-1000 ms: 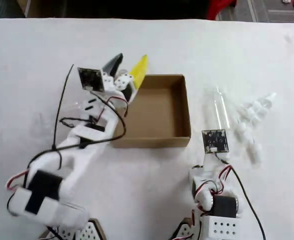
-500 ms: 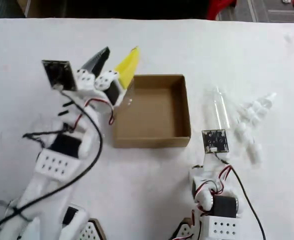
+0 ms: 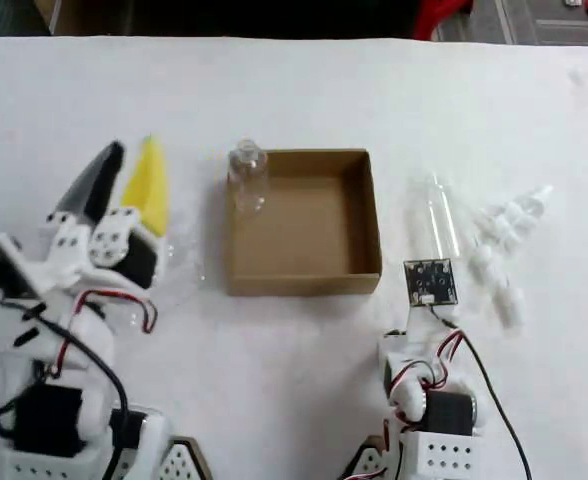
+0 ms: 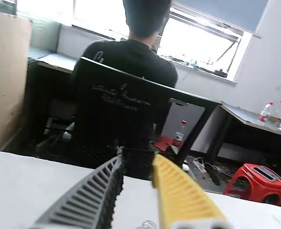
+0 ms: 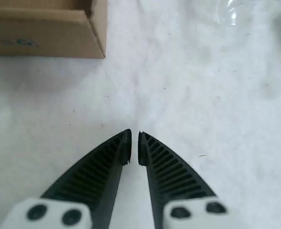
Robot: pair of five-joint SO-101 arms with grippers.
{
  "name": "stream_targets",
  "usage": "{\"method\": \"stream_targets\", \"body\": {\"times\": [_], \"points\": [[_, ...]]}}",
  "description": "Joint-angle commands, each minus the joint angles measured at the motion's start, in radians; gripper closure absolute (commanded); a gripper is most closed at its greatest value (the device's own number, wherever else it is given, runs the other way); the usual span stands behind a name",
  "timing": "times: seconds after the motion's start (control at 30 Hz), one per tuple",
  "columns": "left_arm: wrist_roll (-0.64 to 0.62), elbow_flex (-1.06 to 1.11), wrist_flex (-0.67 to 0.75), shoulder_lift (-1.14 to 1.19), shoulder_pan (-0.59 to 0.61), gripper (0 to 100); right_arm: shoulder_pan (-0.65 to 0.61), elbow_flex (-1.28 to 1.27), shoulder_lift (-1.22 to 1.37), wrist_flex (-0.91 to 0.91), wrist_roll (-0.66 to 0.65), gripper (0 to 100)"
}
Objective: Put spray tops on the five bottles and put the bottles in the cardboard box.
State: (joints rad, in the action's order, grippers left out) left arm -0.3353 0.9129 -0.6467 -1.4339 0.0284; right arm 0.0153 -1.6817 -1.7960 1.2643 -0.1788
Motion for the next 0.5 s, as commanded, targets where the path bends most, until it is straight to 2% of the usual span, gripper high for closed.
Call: {"method": "stream_targets", "body": {"times": [0.0,0.17,0.47], "points": [[-0.011,-0.011,-0.060,-0.051,0.081,96,0.008,-0.009,-0.005,0.005,0.005,98.2],[-0.011,-0.003,-0.132,-0.062,0.110,98,0.008,-0.009,-0.005,0.005,0.005,98.2],[-0.005,0.218,-0.114,-0.067,0.117,98,0.008,-0.009,-0.005,0.005,0.005,98.2]]}}
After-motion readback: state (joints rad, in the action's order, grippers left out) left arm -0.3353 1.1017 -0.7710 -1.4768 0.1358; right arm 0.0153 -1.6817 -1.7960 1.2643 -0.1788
